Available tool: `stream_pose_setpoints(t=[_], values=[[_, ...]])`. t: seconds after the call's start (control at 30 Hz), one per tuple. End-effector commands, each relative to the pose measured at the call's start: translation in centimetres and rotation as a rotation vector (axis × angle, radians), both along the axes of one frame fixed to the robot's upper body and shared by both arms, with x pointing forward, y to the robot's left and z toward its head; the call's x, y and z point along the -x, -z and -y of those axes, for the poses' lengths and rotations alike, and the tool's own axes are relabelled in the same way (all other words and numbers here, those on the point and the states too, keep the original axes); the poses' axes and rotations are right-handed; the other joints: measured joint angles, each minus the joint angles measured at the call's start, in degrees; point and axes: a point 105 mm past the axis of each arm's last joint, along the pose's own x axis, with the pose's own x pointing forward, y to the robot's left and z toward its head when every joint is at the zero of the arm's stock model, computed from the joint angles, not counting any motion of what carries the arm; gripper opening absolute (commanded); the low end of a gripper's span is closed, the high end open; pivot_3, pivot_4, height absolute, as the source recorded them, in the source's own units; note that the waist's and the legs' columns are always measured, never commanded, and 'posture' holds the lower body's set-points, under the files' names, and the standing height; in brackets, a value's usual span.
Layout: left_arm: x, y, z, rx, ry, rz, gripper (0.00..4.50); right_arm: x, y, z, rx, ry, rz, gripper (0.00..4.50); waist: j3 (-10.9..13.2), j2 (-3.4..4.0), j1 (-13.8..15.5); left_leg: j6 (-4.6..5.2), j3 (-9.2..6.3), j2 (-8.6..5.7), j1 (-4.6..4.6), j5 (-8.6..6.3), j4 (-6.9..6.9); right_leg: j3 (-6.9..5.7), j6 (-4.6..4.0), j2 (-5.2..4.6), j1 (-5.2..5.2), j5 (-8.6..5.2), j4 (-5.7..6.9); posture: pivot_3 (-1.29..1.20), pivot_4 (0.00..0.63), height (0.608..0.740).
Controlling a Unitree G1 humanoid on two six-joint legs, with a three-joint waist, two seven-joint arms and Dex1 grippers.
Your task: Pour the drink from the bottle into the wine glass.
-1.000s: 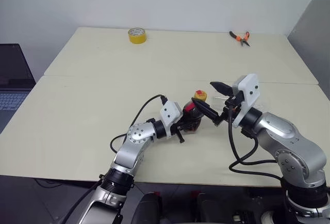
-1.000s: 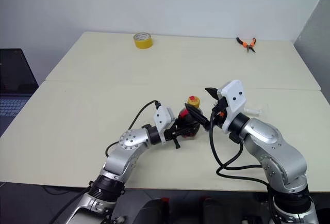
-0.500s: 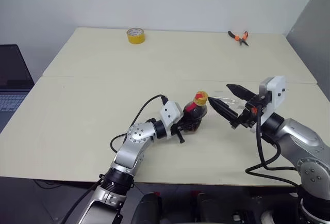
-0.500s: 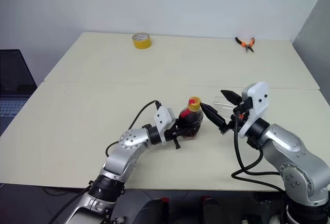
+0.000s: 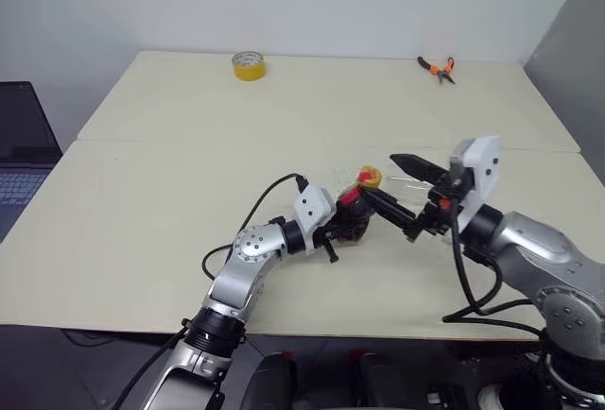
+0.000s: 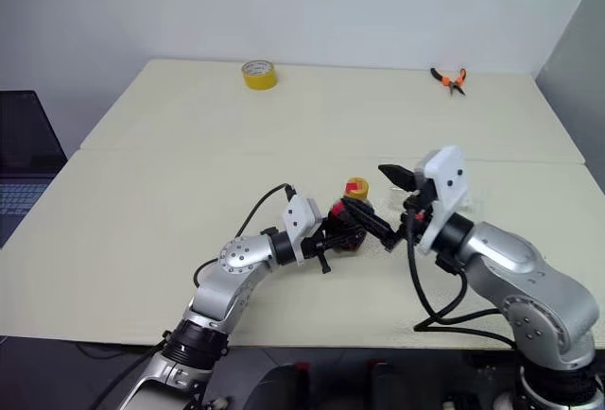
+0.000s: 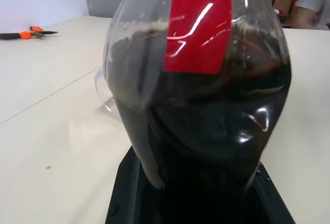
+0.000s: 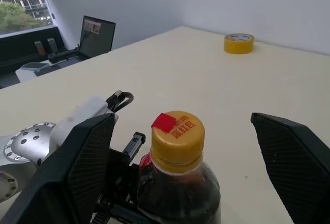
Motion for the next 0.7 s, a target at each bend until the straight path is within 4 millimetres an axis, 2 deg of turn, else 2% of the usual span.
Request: stream_pose_setpoints(t=[0.03, 0.2, 0.37, 0.7], values=[[0.3, -1.7, 0.4, 0.035, 0.023, 0.066, 0.65, -0.4, -0.8, -0.3, 0.017, 0.025, 0.067, 4.50, 0.0, 0.00, 0.1, 0.00, 0.00, -0.01, 0.00, 0.00, 0.00, 0.00, 0.00, -0.02, 0.00, 0.00, -0.01, 0.00, 0.150, 0.740], [0.3, -1.7, 0.4, 0.035, 0.022, 0.066, 0.65, -1.6, -0.3, 0.4, 0.047, 0.082, 0.076, 4.50, 0.0, 0.00, 0.1, 0.00, 0.00, -0.02, 0.00, 0.00, 0.01, -0.01, 0.00, -0.03, 0.00, 0.00, 0.00, 0.00, 0.150, 0.740], [0.4, -1.7, 0.4, 0.035, 0.020, 0.066, 0.64, -2.1, 0.0, 1.4, 0.043, 0.125, 0.071, 4.50, 0.0, 0.00, 0.1, 0.00, 0.00, 0.00, 0.00, 0.00, 0.00, -0.01, 0.00, -0.02, -0.02, 0.00, 0.01, 0.00, 0.150, 0.740], [0.4, -1.7, 0.3, 0.033, 0.022, 0.068, 0.64, -0.5, -0.3, 2.5, -0.032, 0.099, 0.032, 4.50, 0.0, 0.00, 0.1, 0.00, 0.00, 0.00, 0.00, 0.00, 0.01, -0.01, 0.00, -0.03, 0.00, 0.00, 0.02, 0.00, 0.150, 0.740]])
